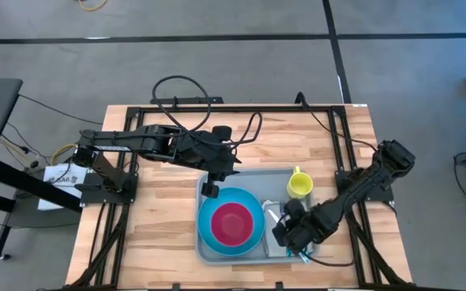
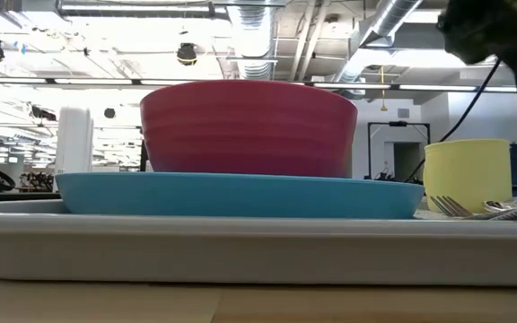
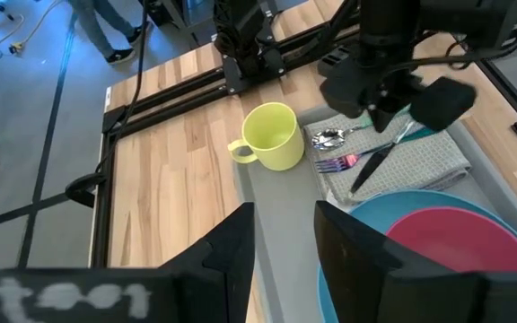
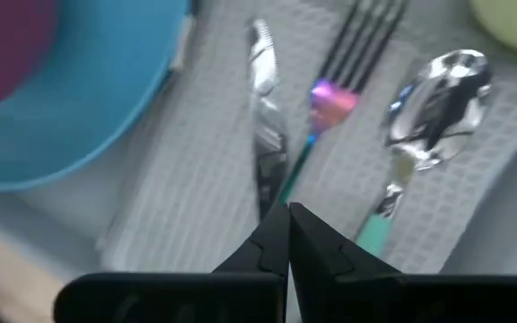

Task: Set up tray
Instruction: Put the blue knife to the left of the purple fork on the gray table napkin

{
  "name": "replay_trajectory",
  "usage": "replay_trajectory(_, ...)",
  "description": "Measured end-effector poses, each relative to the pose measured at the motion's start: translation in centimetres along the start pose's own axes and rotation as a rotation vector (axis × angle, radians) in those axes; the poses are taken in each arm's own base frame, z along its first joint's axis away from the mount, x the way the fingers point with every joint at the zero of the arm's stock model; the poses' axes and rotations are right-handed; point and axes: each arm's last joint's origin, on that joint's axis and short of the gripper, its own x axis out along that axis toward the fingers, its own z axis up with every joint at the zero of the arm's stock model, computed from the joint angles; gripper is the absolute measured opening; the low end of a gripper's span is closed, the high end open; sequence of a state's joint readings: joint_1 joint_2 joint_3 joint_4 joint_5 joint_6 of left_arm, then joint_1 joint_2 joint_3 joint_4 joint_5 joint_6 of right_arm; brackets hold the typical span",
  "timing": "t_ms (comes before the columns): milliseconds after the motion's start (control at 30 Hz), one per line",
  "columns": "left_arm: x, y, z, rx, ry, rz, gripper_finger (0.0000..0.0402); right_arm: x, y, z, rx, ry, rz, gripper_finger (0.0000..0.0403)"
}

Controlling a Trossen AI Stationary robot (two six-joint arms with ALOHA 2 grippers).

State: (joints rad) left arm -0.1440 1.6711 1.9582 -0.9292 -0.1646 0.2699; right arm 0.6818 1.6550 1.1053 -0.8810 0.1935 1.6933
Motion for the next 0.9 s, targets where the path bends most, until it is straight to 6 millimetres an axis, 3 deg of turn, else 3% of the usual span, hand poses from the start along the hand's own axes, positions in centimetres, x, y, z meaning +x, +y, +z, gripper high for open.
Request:
replay_trajectory(200,0.0,0.0,0.0,-0.001,0.0,0.0,0.0107,-1.4,1.0,-2.0,-0.075,0.045,0.086,0.0005)
replay_trajectory(467,0.0,0.0,0.0,-0.001,0.0,0.0,0.0107,-1.4,0.9,-4.9,-0.042,0.14,0.111,0.0071)
replay_trajectory(733,0.0,0.0,0.0,-0.001,-0.002,0.0,0.0107,0.5,0.2,-5.8,-0.03,0.171,-0.052,0.0123)
replay_trajectory(900,0.0,0.0,0.0,0.003,0.0,0.0,0.0107,1.9,0.8,-5.7,-0.085,0.177,-0.056,0.015)
